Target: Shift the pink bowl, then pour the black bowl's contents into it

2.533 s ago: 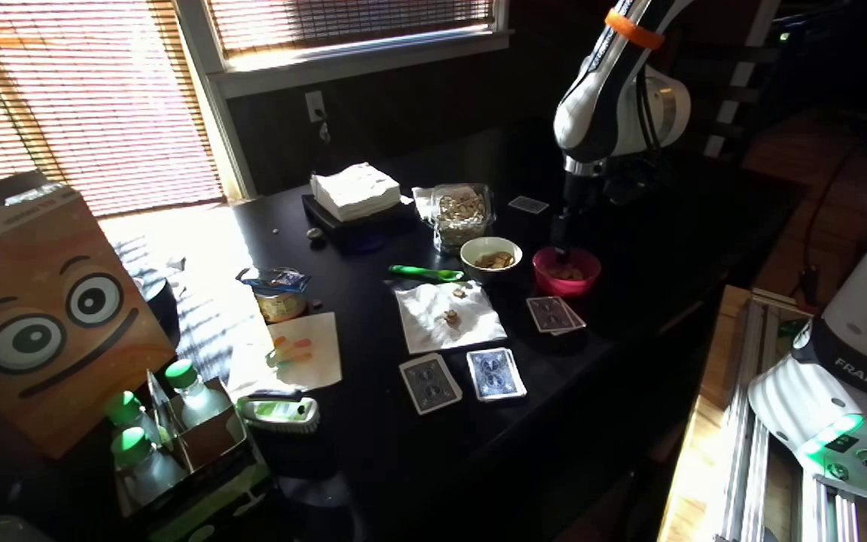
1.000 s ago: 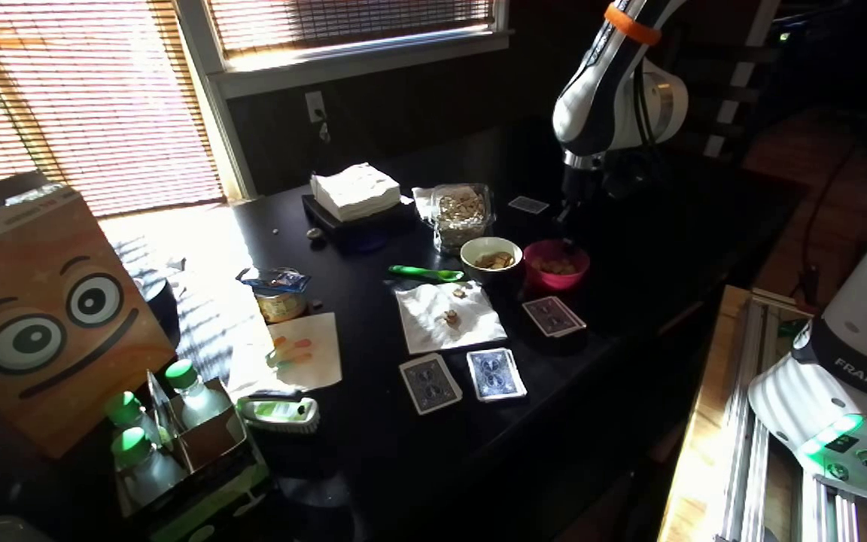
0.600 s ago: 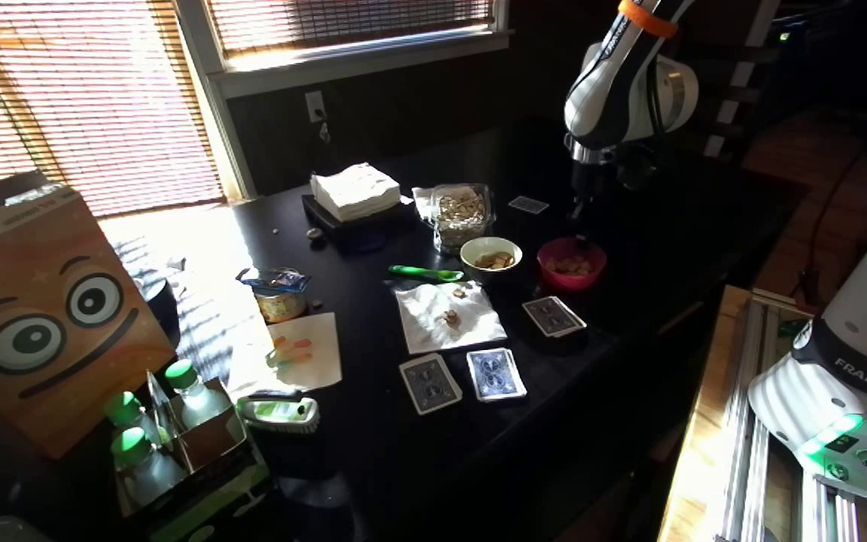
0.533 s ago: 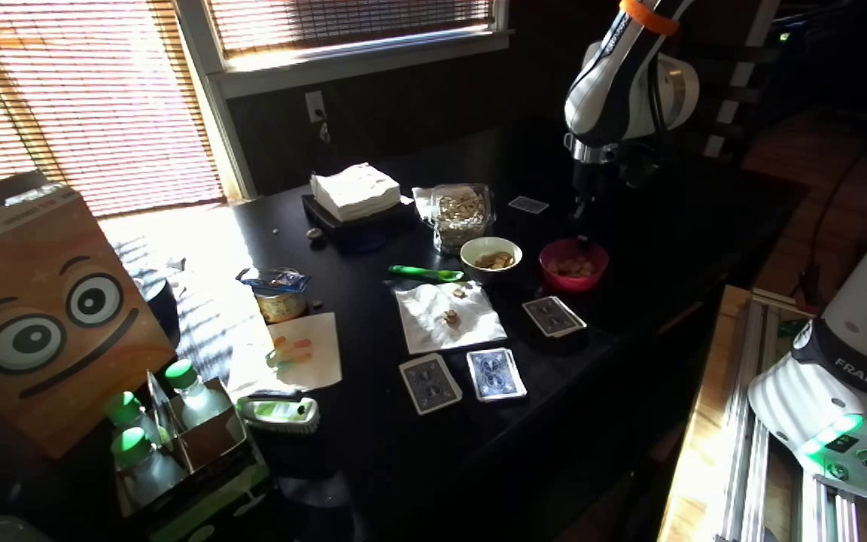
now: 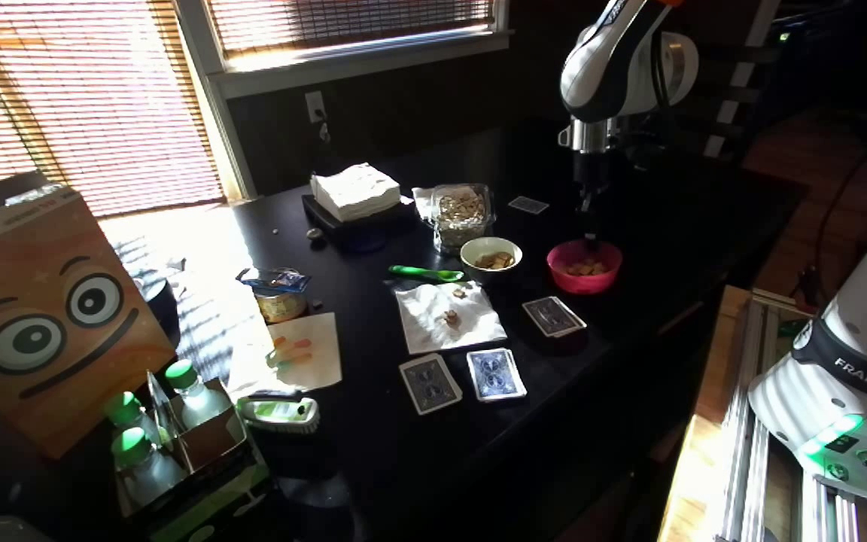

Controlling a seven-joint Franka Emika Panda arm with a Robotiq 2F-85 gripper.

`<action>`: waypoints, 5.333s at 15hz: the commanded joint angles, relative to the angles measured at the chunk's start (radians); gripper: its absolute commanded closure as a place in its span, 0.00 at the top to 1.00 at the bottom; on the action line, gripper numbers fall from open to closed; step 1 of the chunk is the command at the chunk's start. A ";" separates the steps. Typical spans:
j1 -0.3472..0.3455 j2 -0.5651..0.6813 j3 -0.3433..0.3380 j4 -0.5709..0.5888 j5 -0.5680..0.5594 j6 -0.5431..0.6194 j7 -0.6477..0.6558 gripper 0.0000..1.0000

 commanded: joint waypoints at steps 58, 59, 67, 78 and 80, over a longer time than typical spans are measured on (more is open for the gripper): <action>0.361 0.557 0.221 0.765 -0.114 0.056 0.333 0.01; 0.362 0.557 0.221 0.764 -0.119 0.050 0.332 0.01; 0.347 0.478 0.216 0.705 -0.106 0.045 0.360 0.65; 0.326 0.133 0.048 0.355 -0.175 -0.064 0.597 1.00; 0.316 0.093 0.033 0.298 -0.194 -0.065 0.647 1.00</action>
